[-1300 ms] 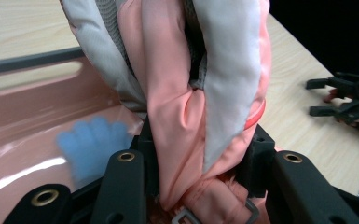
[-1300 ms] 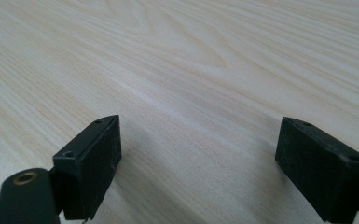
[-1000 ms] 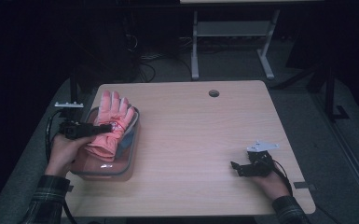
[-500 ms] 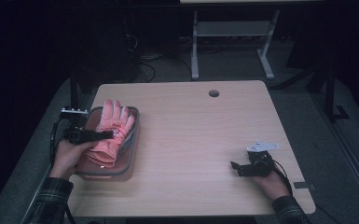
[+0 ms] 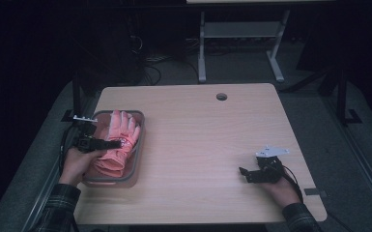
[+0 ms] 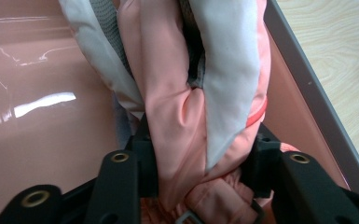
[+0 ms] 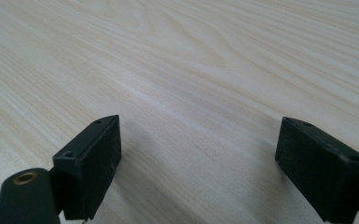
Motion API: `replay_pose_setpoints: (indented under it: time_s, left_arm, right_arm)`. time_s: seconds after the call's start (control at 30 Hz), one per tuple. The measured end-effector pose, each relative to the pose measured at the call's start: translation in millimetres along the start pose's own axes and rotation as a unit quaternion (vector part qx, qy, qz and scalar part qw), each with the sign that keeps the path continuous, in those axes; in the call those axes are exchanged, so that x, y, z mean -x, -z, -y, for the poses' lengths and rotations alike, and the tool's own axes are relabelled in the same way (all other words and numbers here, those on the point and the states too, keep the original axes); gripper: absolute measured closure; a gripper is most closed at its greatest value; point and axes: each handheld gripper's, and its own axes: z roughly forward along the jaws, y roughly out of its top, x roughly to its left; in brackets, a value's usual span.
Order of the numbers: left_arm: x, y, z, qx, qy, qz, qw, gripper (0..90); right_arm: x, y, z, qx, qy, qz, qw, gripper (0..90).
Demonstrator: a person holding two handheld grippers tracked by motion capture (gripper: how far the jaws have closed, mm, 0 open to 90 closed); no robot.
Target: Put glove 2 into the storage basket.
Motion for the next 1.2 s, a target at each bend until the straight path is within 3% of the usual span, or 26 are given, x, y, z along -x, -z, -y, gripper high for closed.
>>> replay_pose_setpoints:
  time_s: [0.37, 0.5, 0.7, 1.03, 1.2]
  left_arm:
    - [-11.7, 1.7, -4.8, 0.007, 0.035, 0.025, 0.9991, 35.2]
    - [-12.7, 4.1, -8.0, 0.007, 0.033, 0.029, 0.999, 25.4]
    - [-11.7, 13.3, -12.9, 0.012, 0.012, 0.019, 0.9997, 21.4]
    - [-14.0, 34.1, -18.4, 0.02, -0.019, 0.033, 0.9991, 21.6]
    - [-14.5, 44.3, -20.4, 0.033, -0.033, 0.023, 0.9987, 20.8]
  right_arm:
    - [-0.2, 0.1, 0.0, -0.001, -0.001, 0.0, 1.0, 14.2]
    - [-0.1, 0.1, 0.0, 0.0, -0.001, 0.0, 1.0, 14.2]
    - [-0.2, 0.0, 0.0, 0.0, -0.001, 0.0, 1.0, 14.2]
    - [-0.2, 0.1, 0.0, -0.001, -0.002, 0.0, 1.0, 14.1]
    - [-0.1, 0.1, 0.0, 0.0, -0.001, 0.0, 1.0, 14.2]
